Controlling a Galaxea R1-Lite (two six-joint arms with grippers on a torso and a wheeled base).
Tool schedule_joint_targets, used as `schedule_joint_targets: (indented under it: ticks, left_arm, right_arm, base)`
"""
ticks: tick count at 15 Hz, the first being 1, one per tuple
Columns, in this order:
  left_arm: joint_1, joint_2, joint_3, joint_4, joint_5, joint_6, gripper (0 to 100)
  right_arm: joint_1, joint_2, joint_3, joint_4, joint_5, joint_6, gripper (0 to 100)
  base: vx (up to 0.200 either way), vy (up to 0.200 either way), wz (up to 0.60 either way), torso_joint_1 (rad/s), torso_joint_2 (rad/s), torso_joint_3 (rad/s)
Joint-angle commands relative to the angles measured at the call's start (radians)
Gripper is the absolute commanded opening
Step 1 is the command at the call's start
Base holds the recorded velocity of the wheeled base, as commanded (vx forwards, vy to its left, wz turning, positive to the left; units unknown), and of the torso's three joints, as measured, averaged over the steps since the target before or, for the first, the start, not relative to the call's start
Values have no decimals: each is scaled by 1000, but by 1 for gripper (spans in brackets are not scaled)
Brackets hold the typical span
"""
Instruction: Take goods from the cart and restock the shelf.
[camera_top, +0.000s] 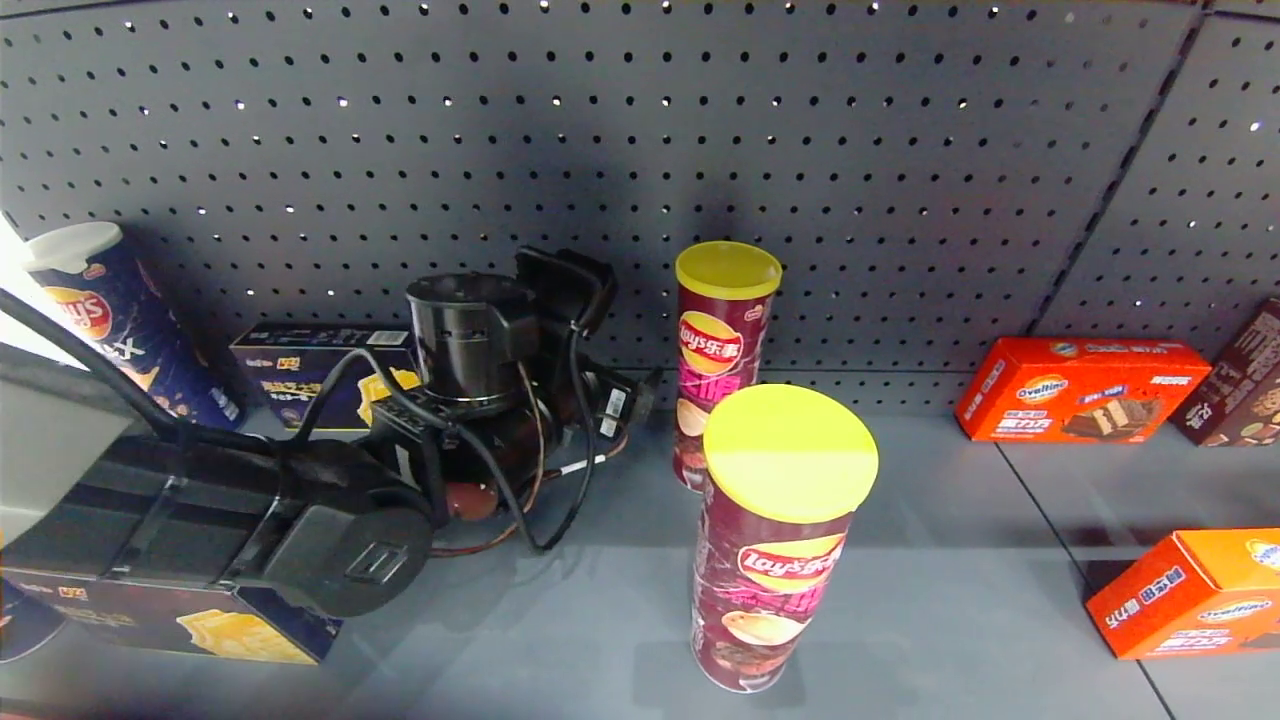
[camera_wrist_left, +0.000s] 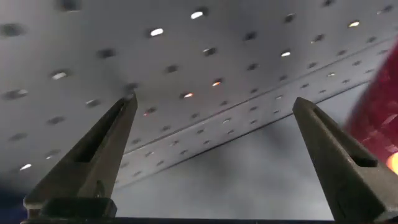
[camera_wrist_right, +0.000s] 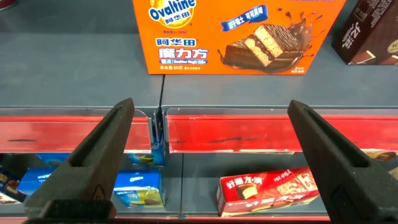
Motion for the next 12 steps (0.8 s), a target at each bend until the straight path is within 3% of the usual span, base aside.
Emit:
schedule_joint_targets:
  ticks: [1, 5, 12]
  left_arm:
    - [-2, 40, -4, -13, -4, 0, 100]
    - [-13, 36, 5, -23, -52, 0, 100]
    - [-30, 20, 70, -74, -56, 0, 100]
  right_arm:
    - [0, 1, 1, 0, 0, 0, 100]
    - [0, 1, -1, 0, 0, 0, 100]
    - [0, 1, 1, 0, 0, 0, 100]
  base:
    - [0, 0, 0, 0, 0, 0]
    - [0, 0, 0, 0, 0, 0]
    - [0, 0, 0, 0, 0, 0]
